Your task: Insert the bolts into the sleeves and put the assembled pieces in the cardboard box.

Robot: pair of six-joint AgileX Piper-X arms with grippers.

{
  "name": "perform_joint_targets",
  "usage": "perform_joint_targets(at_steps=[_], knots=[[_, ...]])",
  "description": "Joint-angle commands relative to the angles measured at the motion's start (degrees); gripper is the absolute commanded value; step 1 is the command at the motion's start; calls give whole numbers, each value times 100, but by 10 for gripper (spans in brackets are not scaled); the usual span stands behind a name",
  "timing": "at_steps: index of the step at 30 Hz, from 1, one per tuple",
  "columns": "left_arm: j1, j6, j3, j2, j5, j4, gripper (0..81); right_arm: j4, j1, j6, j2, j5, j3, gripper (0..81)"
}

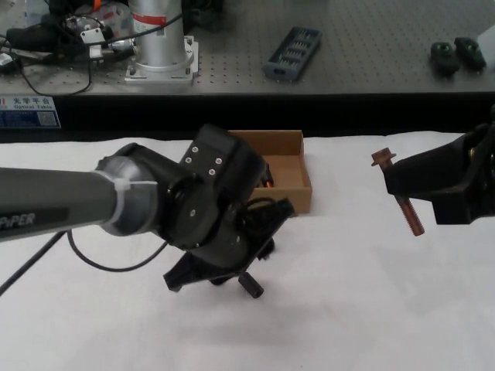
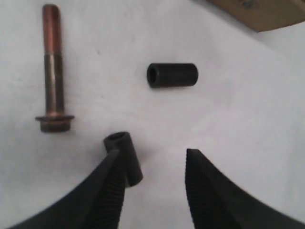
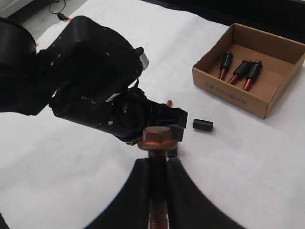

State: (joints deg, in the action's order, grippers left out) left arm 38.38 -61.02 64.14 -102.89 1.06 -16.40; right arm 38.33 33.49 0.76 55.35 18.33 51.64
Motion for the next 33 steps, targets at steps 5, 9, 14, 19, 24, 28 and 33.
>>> perform_joint_targets(at_steps=[5, 9, 14, 19, 24, 28, 33], knots=[[283, -681, 80, -15, -106, -628, 302, -6, -32, 4, -51, 74, 8, 25], [347, -723, 80, -15, -530, -564, 302, -6, -32, 4, -51, 74, 8, 25], [347, -808, 80, -15, -726, -561, 302, -6, -31, 4, -51, 201, 8, 25], [347, -1180, 80, -30, -946, -532, 302, -6, -31, 4, -51, 229, 8, 25], [364, -1275, 93, -162, -923, -279, 302, -6, -31, 4, -51, 322, 8, 25], [362, -1393, 93, -269, -816, -259, 302, -6, -31, 4, -51, 322, 8, 25], [362, -1403, 93, -330, -853, -275, 302, -6, -31, 4, -51, 322, 8, 25]])
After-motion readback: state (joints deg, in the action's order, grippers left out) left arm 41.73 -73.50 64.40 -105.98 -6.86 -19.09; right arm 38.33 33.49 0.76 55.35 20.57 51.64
